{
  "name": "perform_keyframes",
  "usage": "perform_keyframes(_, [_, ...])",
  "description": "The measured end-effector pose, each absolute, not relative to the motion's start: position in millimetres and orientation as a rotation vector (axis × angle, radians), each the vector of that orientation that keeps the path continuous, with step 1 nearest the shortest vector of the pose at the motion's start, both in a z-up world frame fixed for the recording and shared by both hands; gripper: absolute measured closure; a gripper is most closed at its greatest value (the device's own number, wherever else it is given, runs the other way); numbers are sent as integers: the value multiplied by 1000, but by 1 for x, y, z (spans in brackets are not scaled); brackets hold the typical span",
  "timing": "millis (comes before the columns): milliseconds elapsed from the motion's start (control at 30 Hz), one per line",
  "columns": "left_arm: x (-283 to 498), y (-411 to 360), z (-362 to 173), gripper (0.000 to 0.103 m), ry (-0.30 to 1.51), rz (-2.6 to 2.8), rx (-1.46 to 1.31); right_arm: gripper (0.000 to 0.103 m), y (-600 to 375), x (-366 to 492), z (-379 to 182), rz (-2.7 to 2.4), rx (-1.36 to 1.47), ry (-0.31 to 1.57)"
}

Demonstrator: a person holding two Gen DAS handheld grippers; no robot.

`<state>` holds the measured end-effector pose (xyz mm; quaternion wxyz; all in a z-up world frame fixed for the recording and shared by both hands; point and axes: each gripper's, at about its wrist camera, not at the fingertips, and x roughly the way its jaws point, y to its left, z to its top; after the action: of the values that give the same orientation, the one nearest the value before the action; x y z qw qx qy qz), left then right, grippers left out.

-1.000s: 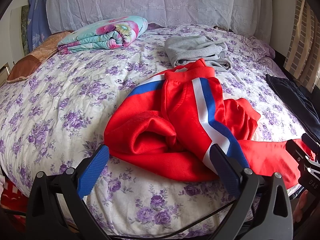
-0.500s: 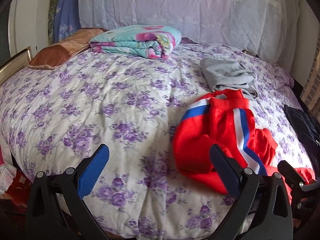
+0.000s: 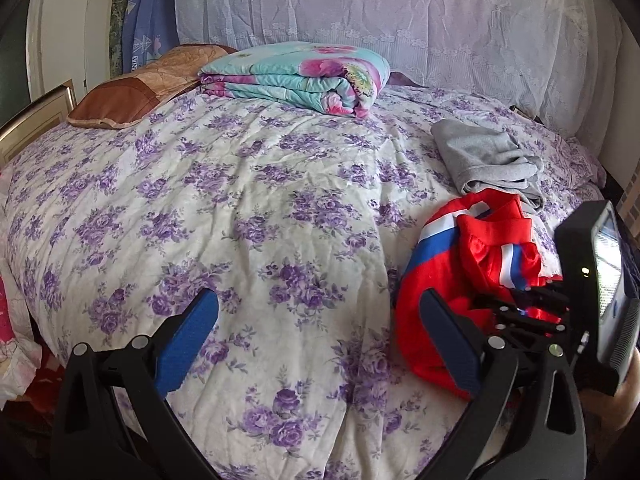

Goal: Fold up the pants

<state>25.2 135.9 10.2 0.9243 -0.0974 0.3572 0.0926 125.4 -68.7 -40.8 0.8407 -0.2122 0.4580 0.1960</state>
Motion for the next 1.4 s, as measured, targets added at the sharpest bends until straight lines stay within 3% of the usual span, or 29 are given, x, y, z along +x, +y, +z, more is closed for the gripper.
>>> perform_keyframes(233, [77, 99, 30, 5, 718, 108, -33, 92, -223, 119, 9, 297, -106, 862])
perform_keyframes(333, [117, 72, 34, 5, 744, -10, 47, 91, -275, 129, 0, 252, 20, 904])
perform_keyframes(567, [233, 8, -9, 5, 1021, -355, 72, 86, -298, 130, -38, 278, 184, 974])
perform_keyframes(733, [264, -34, -49, 5, 1150, -401, 148, 82, -309, 130, -41, 274, 218, 975])
perform_keyframes(767, [262, -43, -54, 10, 1155, -410, 165, 82, -311, 130, -41, 272, 215, 973])
perform_keyframes(800, [258, -51, -56, 30, 1145, -408, 198, 82, -312, 130, -40, 268, 209, 969])
perform_keyframes(833, [250, -60, -56, 37, 1129, -416, 217, 82, -314, 130, -38, 261, 199, 961])
perform_keyframes(900, [240, -66, -50, 83, 1117, -437, 194, 82, -314, 131, -31, 239, 169, 942])
perform_keyframes(933, [237, -64, -44, 90, 1112, -444, 164, 83, -315, 132, -27, 227, 150, 927])
perform_keyframes(1167, [169, -6, 29, 92, 855, -401, -28, 96, -290, 156, 17, 264, -12, 842])
perform_keyframes(1400, [108, 106, 111, 90, 634, -152, -229, 97, -168, 201, 115, 493, -183, 667])
